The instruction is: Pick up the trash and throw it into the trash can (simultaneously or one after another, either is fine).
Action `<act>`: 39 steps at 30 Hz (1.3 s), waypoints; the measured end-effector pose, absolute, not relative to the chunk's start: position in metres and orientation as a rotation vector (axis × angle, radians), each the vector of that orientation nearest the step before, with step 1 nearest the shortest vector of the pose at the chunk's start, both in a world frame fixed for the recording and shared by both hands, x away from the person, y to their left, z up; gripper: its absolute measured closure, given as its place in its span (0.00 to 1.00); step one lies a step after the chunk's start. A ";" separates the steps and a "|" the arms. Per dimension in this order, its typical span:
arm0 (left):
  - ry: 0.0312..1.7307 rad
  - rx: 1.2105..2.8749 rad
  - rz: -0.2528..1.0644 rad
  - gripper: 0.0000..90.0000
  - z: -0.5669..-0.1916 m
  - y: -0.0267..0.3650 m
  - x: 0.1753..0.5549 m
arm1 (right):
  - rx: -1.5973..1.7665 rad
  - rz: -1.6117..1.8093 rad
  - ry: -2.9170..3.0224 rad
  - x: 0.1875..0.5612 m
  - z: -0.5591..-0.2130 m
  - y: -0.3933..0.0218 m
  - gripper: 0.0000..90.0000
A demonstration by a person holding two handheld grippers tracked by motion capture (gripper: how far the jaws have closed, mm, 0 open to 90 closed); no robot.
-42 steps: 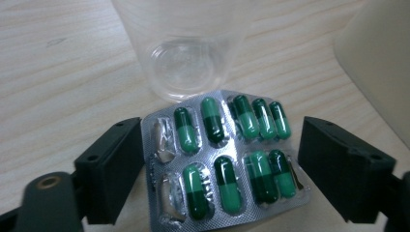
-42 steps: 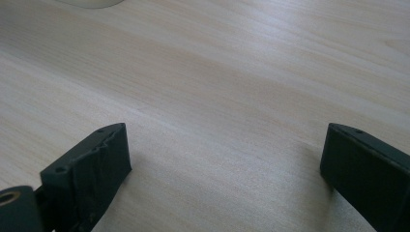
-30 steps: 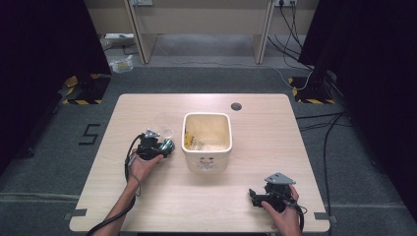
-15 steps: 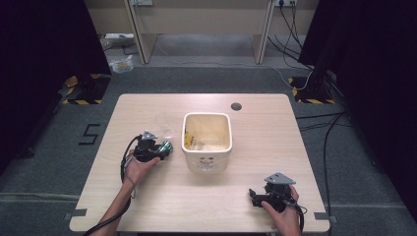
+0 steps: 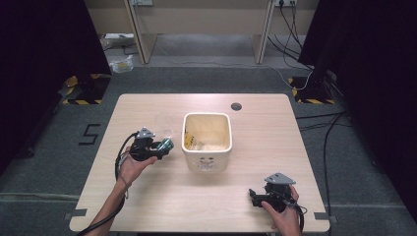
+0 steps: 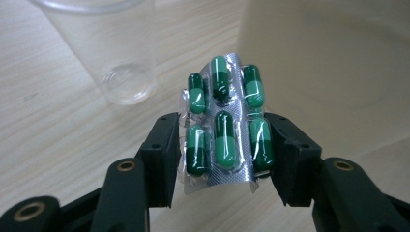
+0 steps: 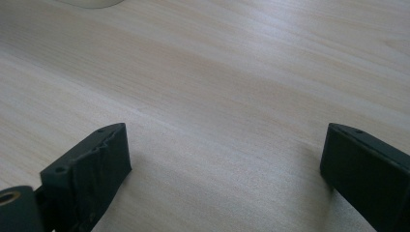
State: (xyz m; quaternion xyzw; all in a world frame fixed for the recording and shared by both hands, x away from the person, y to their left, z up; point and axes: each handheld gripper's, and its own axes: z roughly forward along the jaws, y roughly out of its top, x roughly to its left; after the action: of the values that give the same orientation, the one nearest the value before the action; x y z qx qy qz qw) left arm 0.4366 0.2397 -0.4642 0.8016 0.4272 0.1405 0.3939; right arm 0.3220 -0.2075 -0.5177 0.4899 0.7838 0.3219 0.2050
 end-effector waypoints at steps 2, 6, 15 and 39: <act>1.065 2.032 0.351 0.54 -0.458 0.240 0.434 | 1.366 0.898 2.185 0.322 -0.518 -0.208 0.05; 1.034 2.023 0.344 0.54 -0.445 0.240 0.431 | 1.366 0.898 2.186 0.322 -0.518 -0.207 0.05; 0.979 2.014 0.374 0.54 -0.412 0.241 0.428 | 1.366 0.897 2.185 0.322 -0.518 -0.208 0.05; 0.865 1.987 0.372 0.53 -0.362 0.218 0.431 | 1.365 0.897 2.186 0.322 -0.518 -0.208 0.05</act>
State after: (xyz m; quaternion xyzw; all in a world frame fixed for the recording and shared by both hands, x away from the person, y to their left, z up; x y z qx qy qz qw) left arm 0.4307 0.2176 -0.3618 0.8051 0.3504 0.1509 0.4541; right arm 0.3220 -0.2076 -0.5177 0.4895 0.7842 0.3217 0.2049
